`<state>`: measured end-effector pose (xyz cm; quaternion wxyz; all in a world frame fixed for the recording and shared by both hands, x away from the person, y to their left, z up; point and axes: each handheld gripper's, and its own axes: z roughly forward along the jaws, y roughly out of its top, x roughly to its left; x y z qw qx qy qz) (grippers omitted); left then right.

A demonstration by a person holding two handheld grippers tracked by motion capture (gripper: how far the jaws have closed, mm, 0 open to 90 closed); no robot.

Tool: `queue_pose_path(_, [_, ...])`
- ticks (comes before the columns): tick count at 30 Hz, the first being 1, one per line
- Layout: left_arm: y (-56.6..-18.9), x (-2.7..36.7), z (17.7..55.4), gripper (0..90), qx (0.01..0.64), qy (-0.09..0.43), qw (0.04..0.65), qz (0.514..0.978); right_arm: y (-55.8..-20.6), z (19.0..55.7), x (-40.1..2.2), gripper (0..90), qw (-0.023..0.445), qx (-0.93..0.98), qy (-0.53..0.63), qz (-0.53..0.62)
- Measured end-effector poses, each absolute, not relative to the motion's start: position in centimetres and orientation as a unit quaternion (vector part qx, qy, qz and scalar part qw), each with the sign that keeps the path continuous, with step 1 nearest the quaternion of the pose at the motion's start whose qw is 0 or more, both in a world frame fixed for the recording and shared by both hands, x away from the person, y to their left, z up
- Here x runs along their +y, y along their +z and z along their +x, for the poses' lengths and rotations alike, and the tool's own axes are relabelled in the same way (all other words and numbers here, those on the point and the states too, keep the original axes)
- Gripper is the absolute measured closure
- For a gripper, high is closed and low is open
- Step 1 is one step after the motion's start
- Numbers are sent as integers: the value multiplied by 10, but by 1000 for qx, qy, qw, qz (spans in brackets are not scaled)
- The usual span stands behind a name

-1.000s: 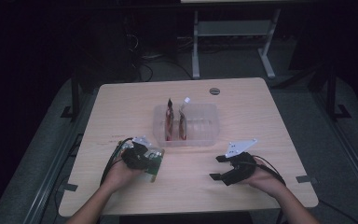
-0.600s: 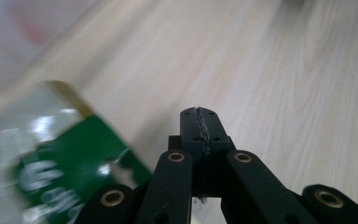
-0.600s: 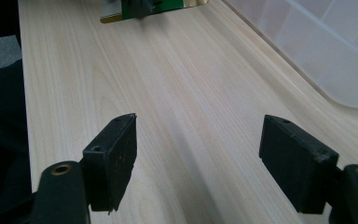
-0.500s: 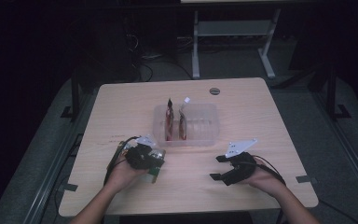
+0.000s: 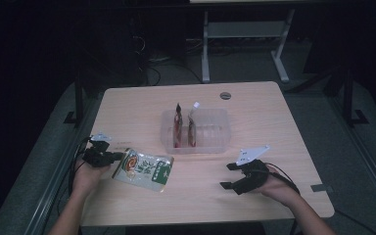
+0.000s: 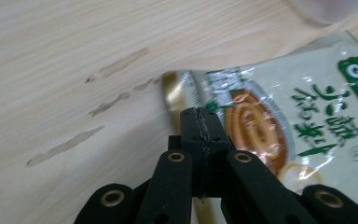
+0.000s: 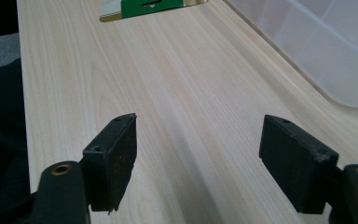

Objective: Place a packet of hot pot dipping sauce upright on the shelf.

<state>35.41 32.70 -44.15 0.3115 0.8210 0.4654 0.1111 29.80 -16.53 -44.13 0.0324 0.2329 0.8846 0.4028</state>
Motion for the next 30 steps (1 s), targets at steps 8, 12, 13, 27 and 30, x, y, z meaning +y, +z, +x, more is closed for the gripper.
queue_pose_path(8, [-453, 319, 358, 900, 449, 95, 298, 837, -442, 298, -167, 269, 33, 884, 404, 234])
queue_pose_path(12, [-452, 303, 355, 900, 423, 86, 298, 852, -441, 298, -166, 269, 33, 884, 404, 233])
queue_pose_path(13, [-453, 299, 354, 900, 416, 84, 301, 854, -441, 298, -166, 269, 33, 884, 404, 232])
queue_pose_path(27, [-455, 232, 337, 900, 332, 34, 320, 887, -442, 299, -165, 269, 32, 886, 401, 232])
queue_pose_path(30, [-455, 217, 332, 900, 309, 23, 321, 895, -442, 299, -165, 269, 31, 886, 401, 233])
